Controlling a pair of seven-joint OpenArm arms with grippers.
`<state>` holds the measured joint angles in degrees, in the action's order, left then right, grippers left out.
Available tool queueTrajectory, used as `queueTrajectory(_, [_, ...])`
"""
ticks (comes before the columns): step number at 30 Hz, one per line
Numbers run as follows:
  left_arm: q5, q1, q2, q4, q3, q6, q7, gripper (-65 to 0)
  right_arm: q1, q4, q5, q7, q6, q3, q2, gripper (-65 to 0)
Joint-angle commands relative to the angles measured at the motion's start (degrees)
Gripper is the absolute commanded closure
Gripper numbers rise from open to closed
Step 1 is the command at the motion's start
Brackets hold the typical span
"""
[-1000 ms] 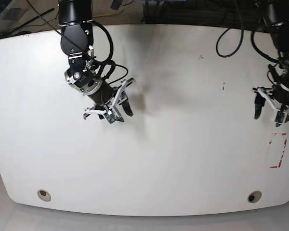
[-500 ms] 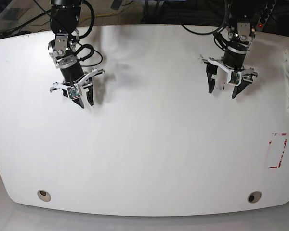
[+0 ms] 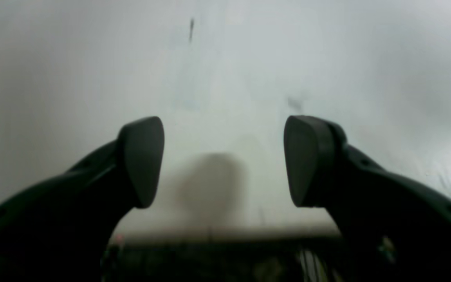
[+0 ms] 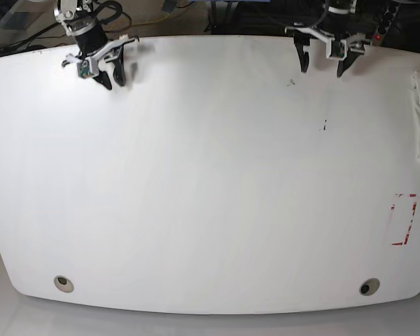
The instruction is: Fold the T-shirt properly
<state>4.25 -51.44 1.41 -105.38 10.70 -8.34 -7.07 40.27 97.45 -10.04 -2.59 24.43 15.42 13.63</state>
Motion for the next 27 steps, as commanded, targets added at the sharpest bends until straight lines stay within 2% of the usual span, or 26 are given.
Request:
queueTrajectory(1, [-0.34, -6.71, 0.22, -2.44, -0.37, -0.06, -1.5, -45.0, 6.19, 3.43, -3.19, -1.67, 0.32, 2.82, 0.75, -17.4])
queueTrajectory(9, [-1.75, -19.55, 0.48, -1.65, -0.11, -0.06, -1.5, -45.1, 20.61, 4.22, -6.35, -1.67, 2.52, 3.09, 0.39, -17.4])
queueTrajectory(11, [-3.77, -21.13, 0.3, 0.37, -0.11, -0.06, -1.5, -45.1, 22.98, 3.43, -6.53, -1.67, 2.52, 3.0, 0.04, -17.4])
queueTrajectory(13, [-5.79, -21.39, 0.04, 3.8, -0.02, -0.06, -1.5, -45.1, 24.3, 1.14, -6.09, -1.67, 2.52, 2.03, -1.63, -17.4])
queueTrajectory(15, [-6.76, -21.04, -1.37, 9.16, -0.11, -0.06, -1.5, -45.1, 23.95, -2.37, -6.0, -1.67, 2.52, 1.15, -2.16, -17.4])
queueTrajectory(22, [-6.76, -9.35, -2.51, 31.67, -0.02, -0.06, -1.68, -44.9, 16.48, -20.92, -5.91, -1.67, 2.52, -5.18, -0.48, -17.3])
queueTrajectory(27, [-6.76, -0.3, -4.88, 44.33, -0.19, -0.06, -1.68, -44.7, 8.3, -34.02, -5.91, -1.67, 2.43, -8.69, -0.31, -17.3])
